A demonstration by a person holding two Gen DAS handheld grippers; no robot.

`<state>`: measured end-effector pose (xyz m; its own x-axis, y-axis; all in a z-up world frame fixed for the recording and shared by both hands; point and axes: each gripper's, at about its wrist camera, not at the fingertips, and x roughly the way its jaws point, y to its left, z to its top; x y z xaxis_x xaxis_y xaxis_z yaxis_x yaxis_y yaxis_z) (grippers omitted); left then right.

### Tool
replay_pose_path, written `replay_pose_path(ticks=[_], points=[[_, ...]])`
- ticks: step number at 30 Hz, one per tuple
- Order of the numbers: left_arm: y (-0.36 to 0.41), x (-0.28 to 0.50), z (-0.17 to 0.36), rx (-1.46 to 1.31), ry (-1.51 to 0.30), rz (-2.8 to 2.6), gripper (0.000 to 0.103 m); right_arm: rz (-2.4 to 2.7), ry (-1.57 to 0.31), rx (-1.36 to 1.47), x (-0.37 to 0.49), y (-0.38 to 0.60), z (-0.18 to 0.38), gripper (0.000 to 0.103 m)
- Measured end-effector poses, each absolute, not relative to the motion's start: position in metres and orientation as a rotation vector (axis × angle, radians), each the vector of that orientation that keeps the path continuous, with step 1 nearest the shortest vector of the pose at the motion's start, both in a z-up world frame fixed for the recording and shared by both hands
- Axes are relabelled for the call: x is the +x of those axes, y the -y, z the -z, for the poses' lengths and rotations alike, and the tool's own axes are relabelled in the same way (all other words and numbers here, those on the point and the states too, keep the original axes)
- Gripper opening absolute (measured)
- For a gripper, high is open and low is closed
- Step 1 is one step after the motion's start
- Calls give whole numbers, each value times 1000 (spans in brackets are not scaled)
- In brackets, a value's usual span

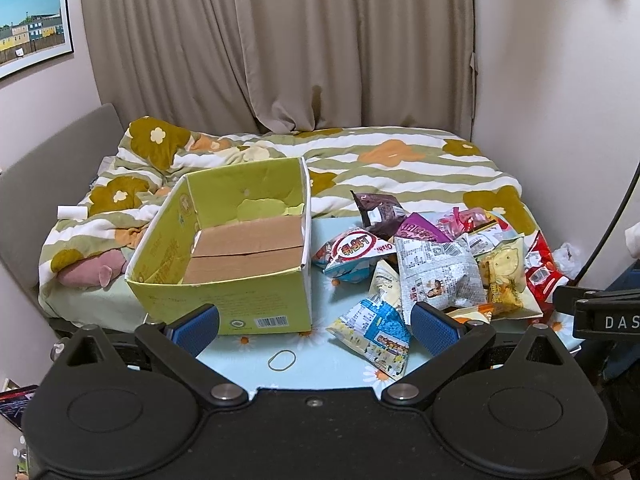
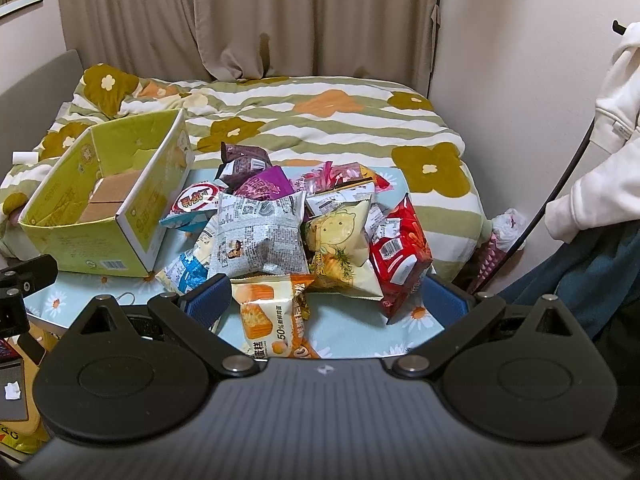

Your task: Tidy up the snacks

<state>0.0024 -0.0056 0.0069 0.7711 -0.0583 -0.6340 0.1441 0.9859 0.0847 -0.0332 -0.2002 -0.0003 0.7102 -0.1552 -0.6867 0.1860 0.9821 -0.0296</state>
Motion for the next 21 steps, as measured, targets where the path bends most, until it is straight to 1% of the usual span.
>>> replay_pose_path(ticks=[21], points=[[10,0,-9,118,-682,139,103,196,-750,46,-35,204,1,103]])
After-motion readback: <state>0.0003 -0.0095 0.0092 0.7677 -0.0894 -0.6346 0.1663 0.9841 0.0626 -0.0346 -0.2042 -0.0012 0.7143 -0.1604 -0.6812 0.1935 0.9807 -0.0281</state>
